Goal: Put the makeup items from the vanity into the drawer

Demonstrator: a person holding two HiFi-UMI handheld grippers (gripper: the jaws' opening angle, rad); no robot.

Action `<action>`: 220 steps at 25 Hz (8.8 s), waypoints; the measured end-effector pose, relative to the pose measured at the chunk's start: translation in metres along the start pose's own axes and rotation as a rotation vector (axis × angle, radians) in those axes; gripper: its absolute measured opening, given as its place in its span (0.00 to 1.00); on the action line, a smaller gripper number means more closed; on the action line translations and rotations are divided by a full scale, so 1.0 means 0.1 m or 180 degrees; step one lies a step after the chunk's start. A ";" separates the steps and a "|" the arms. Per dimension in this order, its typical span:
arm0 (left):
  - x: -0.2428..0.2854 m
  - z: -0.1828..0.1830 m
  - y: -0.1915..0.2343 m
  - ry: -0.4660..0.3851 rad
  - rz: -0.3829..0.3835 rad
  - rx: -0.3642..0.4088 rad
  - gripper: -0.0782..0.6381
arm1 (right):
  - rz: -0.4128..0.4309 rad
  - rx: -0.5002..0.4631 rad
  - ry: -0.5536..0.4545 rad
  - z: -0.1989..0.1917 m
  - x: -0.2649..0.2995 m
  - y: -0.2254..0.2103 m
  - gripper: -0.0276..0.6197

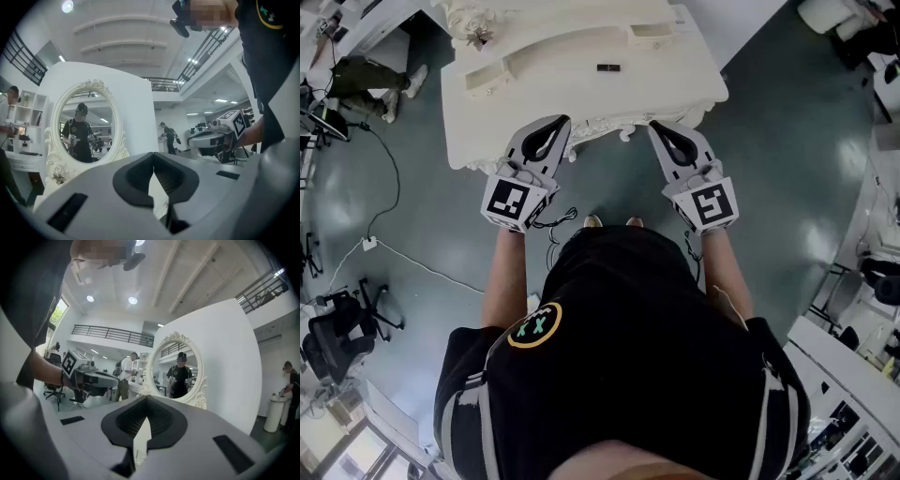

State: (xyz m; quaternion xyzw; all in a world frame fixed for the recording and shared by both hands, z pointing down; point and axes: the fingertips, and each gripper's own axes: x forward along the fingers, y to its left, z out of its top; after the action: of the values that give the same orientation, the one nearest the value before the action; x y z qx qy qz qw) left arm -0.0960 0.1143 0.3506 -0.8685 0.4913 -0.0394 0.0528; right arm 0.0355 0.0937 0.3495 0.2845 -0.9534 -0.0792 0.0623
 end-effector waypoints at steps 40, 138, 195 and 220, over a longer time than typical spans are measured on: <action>0.03 0.02 -0.01 0.0012 -0.0012 0.0022 0.14 | 0.0100 0.0261 0.0094 -0.19 0.00 -0.04 0.54; 2.30 -0.77 1.98 0.0375 0.0135 -0.0174 0.14 | 0.0903 0.0286 0.0850 -1.77 2.66 -1.60 0.97; 2.23 -0.72 2.04 0.0381 0.0146 -0.0130 0.14 | 0.1399 0.0145 0.1843 -3.17 2.94 -1.21 0.22; 3.25 -0.69 1.38 0.0164 -0.0819 -0.0197 0.14 | 0.0198 0.0093 0.1405 -2.32 2.21 -2.50 0.22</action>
State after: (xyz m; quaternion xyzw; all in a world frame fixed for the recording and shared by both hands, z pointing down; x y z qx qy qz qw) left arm -0.0540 -0.2389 0.4062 -0.9243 0.3779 -0.0529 0.0078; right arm 0.0233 -0.2610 0.5470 0.2662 -0.9260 0.0008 0.2677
